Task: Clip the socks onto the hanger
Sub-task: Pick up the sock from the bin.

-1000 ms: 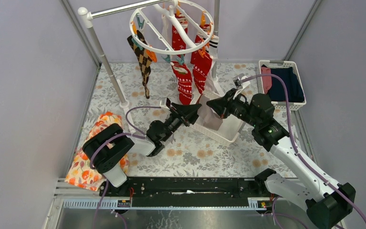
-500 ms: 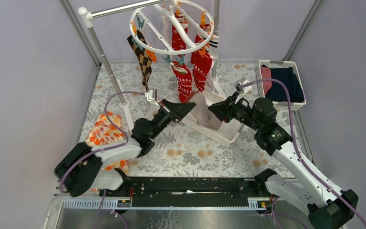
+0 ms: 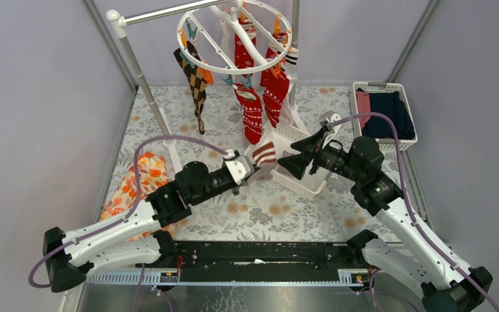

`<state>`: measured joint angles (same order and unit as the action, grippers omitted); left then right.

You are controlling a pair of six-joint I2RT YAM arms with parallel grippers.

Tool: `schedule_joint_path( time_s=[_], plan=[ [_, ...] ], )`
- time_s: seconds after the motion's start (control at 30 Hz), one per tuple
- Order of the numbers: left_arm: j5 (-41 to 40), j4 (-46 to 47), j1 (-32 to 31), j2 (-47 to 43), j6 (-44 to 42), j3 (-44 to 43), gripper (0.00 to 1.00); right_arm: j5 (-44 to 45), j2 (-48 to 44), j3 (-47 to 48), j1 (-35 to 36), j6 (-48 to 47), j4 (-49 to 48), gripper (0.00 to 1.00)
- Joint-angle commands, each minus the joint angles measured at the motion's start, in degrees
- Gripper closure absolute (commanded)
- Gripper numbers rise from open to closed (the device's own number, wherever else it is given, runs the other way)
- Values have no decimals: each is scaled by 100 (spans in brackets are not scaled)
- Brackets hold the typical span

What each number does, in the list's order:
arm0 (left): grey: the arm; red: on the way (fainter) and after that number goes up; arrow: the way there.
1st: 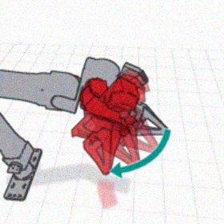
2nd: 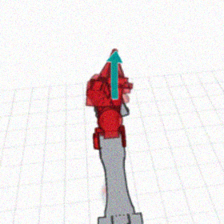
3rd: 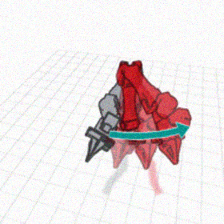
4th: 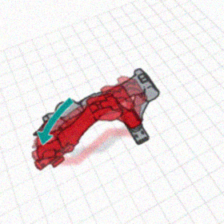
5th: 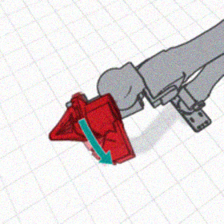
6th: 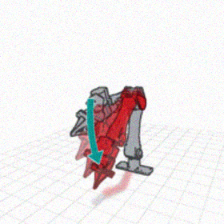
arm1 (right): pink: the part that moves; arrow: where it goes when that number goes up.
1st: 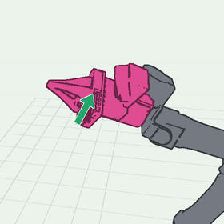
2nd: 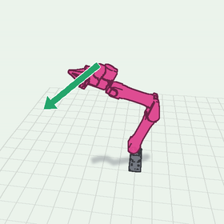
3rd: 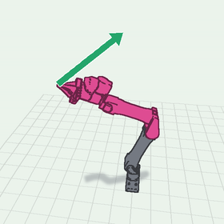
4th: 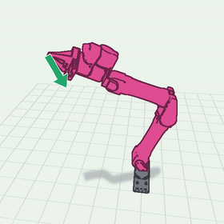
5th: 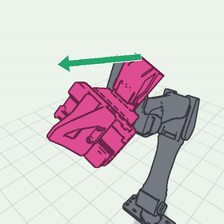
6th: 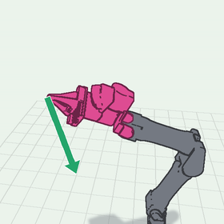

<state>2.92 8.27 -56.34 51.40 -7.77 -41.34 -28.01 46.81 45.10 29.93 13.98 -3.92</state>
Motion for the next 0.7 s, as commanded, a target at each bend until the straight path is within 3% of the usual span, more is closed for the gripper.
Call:
schedule_joint_path(
  time_s=[0.0, 0.2, 0.47, 0.67],
  plan=[
    [-1135, -1765, -528, -246, -2752, -426, 100, -859, 127, 103, -14, -43, -369, 13],
    [-1353, -1768, -862, -549, -3514, -577, 100, -1703, 239, -144, -12, 60, -906, 13],
    [-939, -1621, -896, -423, -3246, -558, 100, -1880, 514, -230, 72, 219, -1470, 15],
    [-690, -1360, -897, -484, -3018, -479, 100, -1916, 880, -240, 246, 500, -2136, 23]
  ],
)
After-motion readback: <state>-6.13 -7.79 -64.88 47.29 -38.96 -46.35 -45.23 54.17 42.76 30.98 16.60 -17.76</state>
